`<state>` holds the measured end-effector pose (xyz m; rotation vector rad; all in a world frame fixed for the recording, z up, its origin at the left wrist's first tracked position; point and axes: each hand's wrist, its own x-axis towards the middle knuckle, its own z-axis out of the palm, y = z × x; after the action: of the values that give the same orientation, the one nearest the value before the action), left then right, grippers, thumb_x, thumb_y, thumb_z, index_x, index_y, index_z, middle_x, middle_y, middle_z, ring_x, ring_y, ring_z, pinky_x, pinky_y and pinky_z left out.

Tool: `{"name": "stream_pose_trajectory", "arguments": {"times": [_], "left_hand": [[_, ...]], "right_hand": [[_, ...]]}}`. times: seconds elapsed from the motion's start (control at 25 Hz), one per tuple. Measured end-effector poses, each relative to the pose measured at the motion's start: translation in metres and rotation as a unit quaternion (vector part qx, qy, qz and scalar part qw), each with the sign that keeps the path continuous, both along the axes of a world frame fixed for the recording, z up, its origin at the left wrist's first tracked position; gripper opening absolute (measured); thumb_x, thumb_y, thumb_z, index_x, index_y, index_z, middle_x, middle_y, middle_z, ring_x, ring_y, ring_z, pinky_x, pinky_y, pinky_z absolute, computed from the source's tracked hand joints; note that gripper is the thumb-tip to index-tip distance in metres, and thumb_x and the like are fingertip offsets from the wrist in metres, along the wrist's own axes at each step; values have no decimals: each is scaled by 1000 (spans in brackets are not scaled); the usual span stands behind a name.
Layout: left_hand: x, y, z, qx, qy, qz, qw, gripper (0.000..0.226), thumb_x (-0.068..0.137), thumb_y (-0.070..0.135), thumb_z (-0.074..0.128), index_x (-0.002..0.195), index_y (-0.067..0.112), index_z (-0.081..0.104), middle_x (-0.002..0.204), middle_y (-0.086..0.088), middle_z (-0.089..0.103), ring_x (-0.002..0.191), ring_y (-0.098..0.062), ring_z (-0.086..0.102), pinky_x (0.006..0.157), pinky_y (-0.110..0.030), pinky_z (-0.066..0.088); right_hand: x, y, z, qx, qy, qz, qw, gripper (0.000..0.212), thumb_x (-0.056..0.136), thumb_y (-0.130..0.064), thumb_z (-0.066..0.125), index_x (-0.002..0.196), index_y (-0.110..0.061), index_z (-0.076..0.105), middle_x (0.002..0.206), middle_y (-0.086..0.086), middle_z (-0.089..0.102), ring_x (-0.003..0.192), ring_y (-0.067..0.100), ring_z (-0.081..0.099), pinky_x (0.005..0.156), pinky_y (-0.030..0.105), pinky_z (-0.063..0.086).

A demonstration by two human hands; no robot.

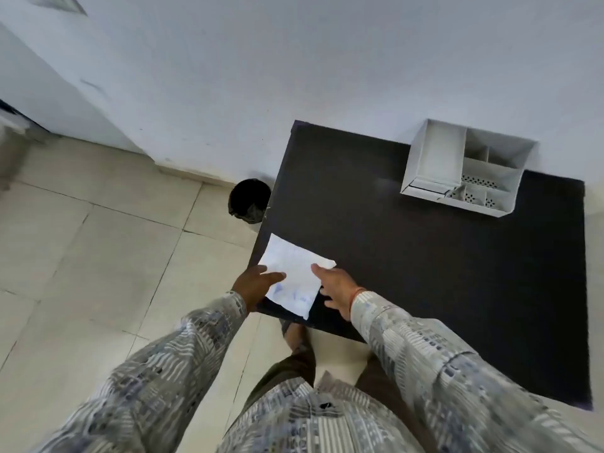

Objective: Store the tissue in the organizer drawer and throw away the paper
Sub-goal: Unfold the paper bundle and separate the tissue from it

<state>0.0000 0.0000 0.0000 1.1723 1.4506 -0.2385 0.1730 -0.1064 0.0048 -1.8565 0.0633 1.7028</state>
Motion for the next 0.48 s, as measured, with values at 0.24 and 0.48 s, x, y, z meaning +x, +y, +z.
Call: {"name": "stream_pose_trajectory", "arguments": {"times": [0.24, 0.48], "left_hand": [[-14, -4, 1, -109, 8, 51, 993, 87, 81, 55, 80, 156, 28, 46, 154, -8, 55, 129, -34, 60, 103, -54, 54], [25, 27, 57, -290, -155, 154, 932, 104, 79, 85, 64, 138, 0, 62, 136, -24, 69, 120, -46, 71, 101, -62, 57]], "right_hand": [[-11, 9, -16, -69, 59, 6, 996, 40, 96, -18, 72, 134, -13, 63, 140, 9, 66, 124, 30, 59, 97, 51, 45], [8, 16, 60, 167, -361, 283, 873, 20, 96, -26, 66, 107, -16, 79, 100, 9, 77, 94, 25, 68, 88, 44, 58]]}}
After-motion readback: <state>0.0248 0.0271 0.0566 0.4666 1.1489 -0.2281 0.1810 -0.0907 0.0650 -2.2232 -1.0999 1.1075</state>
